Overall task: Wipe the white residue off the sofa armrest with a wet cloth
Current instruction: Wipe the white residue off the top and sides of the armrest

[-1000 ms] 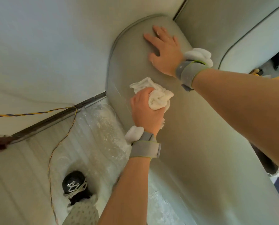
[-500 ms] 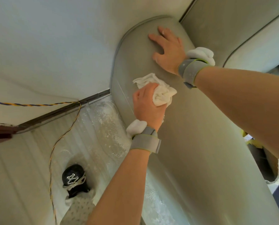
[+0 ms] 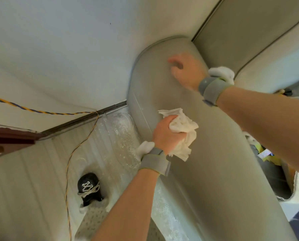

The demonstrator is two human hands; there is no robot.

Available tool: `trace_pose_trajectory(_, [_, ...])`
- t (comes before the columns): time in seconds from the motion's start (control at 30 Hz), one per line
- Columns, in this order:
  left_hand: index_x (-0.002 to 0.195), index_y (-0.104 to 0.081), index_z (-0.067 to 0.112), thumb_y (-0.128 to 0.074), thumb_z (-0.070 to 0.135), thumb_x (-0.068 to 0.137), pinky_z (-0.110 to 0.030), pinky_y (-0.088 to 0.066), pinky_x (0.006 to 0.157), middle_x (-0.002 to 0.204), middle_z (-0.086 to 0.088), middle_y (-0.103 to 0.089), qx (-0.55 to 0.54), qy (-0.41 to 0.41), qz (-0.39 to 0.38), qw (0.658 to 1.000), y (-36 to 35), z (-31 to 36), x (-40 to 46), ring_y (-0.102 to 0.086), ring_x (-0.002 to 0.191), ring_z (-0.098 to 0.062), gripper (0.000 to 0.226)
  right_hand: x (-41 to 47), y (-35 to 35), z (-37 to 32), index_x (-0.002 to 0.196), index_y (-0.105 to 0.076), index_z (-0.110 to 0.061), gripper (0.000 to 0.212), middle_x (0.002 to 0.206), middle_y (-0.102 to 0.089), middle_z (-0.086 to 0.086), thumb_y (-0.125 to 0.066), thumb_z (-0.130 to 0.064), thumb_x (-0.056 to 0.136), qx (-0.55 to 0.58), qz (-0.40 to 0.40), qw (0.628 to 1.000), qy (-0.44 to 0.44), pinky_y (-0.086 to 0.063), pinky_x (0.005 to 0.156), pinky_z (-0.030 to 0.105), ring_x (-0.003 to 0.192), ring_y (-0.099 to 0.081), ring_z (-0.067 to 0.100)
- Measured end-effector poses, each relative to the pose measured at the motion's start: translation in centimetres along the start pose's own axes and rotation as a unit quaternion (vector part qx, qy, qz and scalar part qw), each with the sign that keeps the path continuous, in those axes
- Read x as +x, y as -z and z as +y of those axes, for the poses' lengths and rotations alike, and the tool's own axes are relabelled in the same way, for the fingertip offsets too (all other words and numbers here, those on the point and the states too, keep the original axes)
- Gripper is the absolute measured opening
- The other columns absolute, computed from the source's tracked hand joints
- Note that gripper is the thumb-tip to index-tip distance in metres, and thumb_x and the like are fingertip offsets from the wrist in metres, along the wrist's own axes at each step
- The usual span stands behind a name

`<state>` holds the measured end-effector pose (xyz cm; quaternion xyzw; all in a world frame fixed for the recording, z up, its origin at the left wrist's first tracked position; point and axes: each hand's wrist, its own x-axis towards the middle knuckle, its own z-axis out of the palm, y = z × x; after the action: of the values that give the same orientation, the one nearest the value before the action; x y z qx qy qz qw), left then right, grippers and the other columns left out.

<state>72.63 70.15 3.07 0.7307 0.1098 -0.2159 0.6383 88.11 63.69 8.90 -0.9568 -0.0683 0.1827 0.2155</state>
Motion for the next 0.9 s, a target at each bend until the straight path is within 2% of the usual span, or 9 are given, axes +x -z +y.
trace_pose_trajectory(0.07, [0.115,-0.056,0.02,-0.071,0.023,0.078,-0.022,-0.042,0.08,0.097,0.01,-0.06,-0.104,0.072,-0.021,0.992,1.1,0.4,0.0,-0.058,0.089,-0.005,0.041,-2.3,-0.3,0.2,0.119,-0.06,-0.012,0.045,0.131,-0.052,0.011,-0.043,-0.028,0.08,0.043,0.017,0.999,0.014,-0.03,0.1,0.021,0.117,-0.047,0.018])
trace_pose_trajectory(0.17, [0.121,-0.056,0.007,-0.077,0.029,0.053,-0.045,-0.05,0.094,0.114,-0.014,-0.065,-0.325,0.128,0.009,0.937,1.7,0.1,0.0,-0.061,0.108,-0.032,0.074,-5.5,-0.8,1.3,0.105,-0.066,-0.013,0.024,0.108,-0.063,0.009,-0.046,-0.008,0.092,0.161,0.019,0.986,-0.03,-0.04,0.085,0.017,0.093,-0.052,0.011])
trace_pose_trajectory(0.23, [0.126,-0.052,0.001,-0.075,0.023,0.058,-0.045,-0.051,0.091,0.116,-0.019,-0.062,-0.42,0.133,0.023,0.898,2.0,0.5,-0.3,-0.059,0.107,-0.033,0.075,-7.3,-0.9,1.8,0.101,-0.062,-0.016,0.025,0.101,-0.062,0.006,-0.042,-0.003,0.095,0.259,-0.018,0.962,-0.082,-0.044,0.09,0.027,0.09,-0.055,0.013])
trace_pose_trajectory(0.3, [0.129,-0.051,0.003,-0.067,0.022,0.069,-0.038,-0.055,0.084,0.118,-0.017,-0.061,-0.452,0.125,0.024,0.883,2.7,0.7,-0.2,-0.059,0.107,-0.03,0.065,-8.1,-1.3,1.9,0.107,-0.061,-0.015,0.025,0.108,-0.062,0.009,-0.039,-0.008,0.098,0.303,-0.064,0.944,-0.117,-0.043,0.095,0.033,0.098,-0.056,0.017])
trace_pose_trajectory(0.4, [0.132,-0.049,0.005,-0.059,0.033,0.078,-0.035,-0.056,0.085,0.122,-0.015,-0.061,-0.456,0.1,-0.001,0.884,3.7,1.6,0.7,-0.06,0.109,-0.026,0.062,-8.5,-0.8,1.2,0.123,-0.057,-0.015,0.03,0.124,-0.06,0.009,-0.041,-0.023,0.099,0.355,-0.115,0.914,-0.161,-0.047,0.095,0.032,0.108,-0.057,0.021])
trace_pose_trajectory(0.53, [0.135,-0.046,0.005,-0.044,0.049,0.091,-0.049,-0.043,0.103,0.133,-0.021,-0.054,-0.407,0.074,-0.024,0.91,4.8,4.4,1.8,-0.053,0.122,-0.033,0.061,-7.6,0.1,-0.5,0.136,-0.044,-0.023,0.044,0.126,-0.055,-0.002,-0.041,-0.041,0.096,0.4,-0.139,0.892,-0.161,-0.049,0.094,0.032,0.11,-0.056,0.015])
trace_pose_trajectory(0.67, [0.136,-0.044,0.015,-0.044,0.076,0.075,-0.055,-0.041,0.103,0.13,-0.016,-0.058,-0.326,0.101,-0.026,0.94,4.8,5.0,5.4,-0.056,0.12,-0.032,0.086,-5.7,1.6,-1.0,0.143,-0.027,-0.032,0.066,0.138,-0.047,-0.005,-0.05,-0.058,0.086,0.402,-0.149,0.886,-0.178,-0.05,0.095,0.042,0.116,-0.056,0.019])
trace_pose_trajectory(0.8, [0.136,-0.043,0.015,-0.026,0.078,0.081,-0.047,-0.042,0.104,0.134,-0.006,-0.054,-0.276,0.156,-0.001,0.948,5.3,8.5,6.5,-0.053,0.122,-0.025,0.085,-5.3,3.1,-0.7,0.139,-0.031,-0.037,0.058,0.131,-0.054,-0.008,-0.056,-0.048,0.087,0.431,-0.169,0.869,-0.177,-0.053,0.09,0.044,0.113,-0.059,0.017])
trace_pose_trajectory(0.9, [0.124,-0.053,0.013,-0.006,0.069,0.087,-0.047,-0.048,0.095,0.122,-0.016,-0.06,-0.3,0.17,-0.034,0.938,4.8,10.2,7.4,-0.059,0.111,-0.033,0.082,-5.6,3.5,0.4,0.137,-0.035,-0.027,0.055,0.129,-0.055,-0.001,-0.061,-0.022,0.089,0.471,-0.148,0.849,-0.19,-0.053,0.089,0.046,0.111,-0.06,0.022])
